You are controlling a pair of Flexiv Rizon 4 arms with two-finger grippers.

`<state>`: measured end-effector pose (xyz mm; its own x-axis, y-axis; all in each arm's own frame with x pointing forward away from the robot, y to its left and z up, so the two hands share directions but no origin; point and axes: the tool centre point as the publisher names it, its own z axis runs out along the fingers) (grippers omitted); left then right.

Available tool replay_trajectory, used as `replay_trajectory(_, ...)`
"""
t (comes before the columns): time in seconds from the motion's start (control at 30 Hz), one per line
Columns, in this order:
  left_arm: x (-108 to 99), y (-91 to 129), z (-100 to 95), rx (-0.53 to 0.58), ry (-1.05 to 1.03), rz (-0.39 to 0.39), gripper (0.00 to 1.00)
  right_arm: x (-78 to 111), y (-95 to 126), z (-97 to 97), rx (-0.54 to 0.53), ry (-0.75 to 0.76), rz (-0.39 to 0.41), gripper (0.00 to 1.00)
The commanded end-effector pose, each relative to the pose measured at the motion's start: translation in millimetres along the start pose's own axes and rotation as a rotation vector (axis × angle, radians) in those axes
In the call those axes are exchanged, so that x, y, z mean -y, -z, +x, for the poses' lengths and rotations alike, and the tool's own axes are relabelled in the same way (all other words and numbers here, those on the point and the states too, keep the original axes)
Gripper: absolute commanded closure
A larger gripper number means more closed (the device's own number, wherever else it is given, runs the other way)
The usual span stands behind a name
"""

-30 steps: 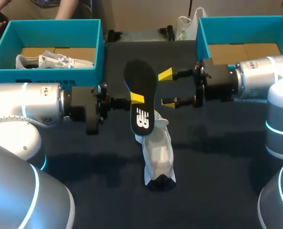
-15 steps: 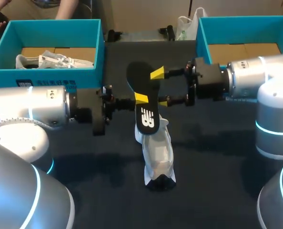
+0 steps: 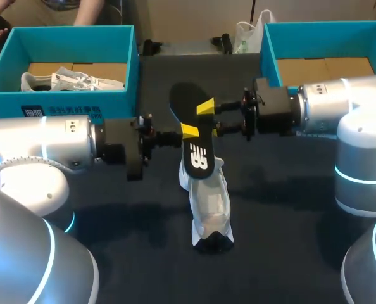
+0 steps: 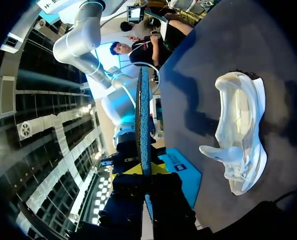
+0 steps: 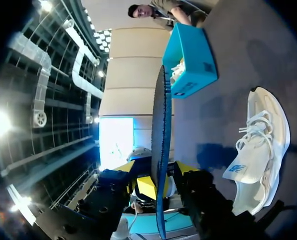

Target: Take the shoe out of the shoebox, open the shoe tongue, remove and reinsert the insole, then place the shoe into the shoebox

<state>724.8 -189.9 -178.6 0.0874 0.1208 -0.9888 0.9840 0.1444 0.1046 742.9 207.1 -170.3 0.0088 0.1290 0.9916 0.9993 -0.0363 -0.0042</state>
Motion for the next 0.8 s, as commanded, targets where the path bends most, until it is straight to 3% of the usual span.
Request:
replay_trajectory(0.03, -0.1, -1.9, 1.2, 0.003, -0.002, -0.006, 1.00, 1.3, -5.0, 0.5, 0.006, -0.004, -0.003, 0.59)
replay_trajectory(0.23, -0.8, -2.1, 1.5, 0.003, -0.002, -0.007, 1.00, 1.8, -6.3, -1.1, 0.007, -0.009, -0.001, 0.70)
replay_trajectory(0.8, -3.0, -3.2, 3.3, 0.006, 0.002, -0.003, 1.00, -0.1, -5.4, -2.0, -0.005, -0.009, -0.002, 0.87)
